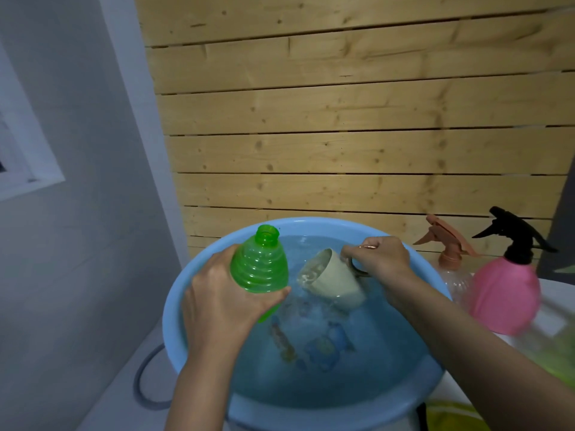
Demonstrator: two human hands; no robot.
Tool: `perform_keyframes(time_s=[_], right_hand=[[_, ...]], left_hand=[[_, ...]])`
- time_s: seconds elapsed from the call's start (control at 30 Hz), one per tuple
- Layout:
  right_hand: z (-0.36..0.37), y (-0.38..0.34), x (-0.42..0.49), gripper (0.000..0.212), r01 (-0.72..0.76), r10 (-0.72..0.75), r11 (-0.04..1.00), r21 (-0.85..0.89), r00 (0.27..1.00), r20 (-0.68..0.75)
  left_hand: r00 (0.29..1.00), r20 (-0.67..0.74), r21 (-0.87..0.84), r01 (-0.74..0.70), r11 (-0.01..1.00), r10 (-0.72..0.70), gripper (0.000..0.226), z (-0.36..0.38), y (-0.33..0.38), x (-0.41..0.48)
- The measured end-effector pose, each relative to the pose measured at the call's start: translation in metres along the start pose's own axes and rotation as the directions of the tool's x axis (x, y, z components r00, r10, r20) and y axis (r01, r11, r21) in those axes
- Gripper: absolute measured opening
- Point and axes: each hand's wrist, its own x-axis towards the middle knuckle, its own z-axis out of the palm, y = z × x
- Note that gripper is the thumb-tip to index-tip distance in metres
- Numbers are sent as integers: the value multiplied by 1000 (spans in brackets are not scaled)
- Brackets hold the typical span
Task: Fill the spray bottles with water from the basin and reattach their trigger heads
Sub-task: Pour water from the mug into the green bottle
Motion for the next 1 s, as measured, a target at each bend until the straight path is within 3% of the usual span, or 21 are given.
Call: perform_keyframes(time_s=[0.4,0.5,0.57,0.8,1.0], right_hand=[[-5,-12,-8,52,-147,109,900,410,987,115],[-3,-18,-3,32,-189,168,857,480,982,88],[-3,-25,3,30,-183,177,856,484,983,59],[-5,-33,15,27,-162,135,816,555,987,89],[-10,-34,7,50,-54,22,811,582,998,62]], left_hand=[[999,44,27,7,1000,-8,62,5,-8,3],[999,51,31,14,999,-16,61,5,-8,3],[999,52,32,15,999,-17,61,5,-9,3],[997,71,55,14,998,-18,67,6,-10,4],[996,87,70,-5,998,-2,66,9,-12,6]])
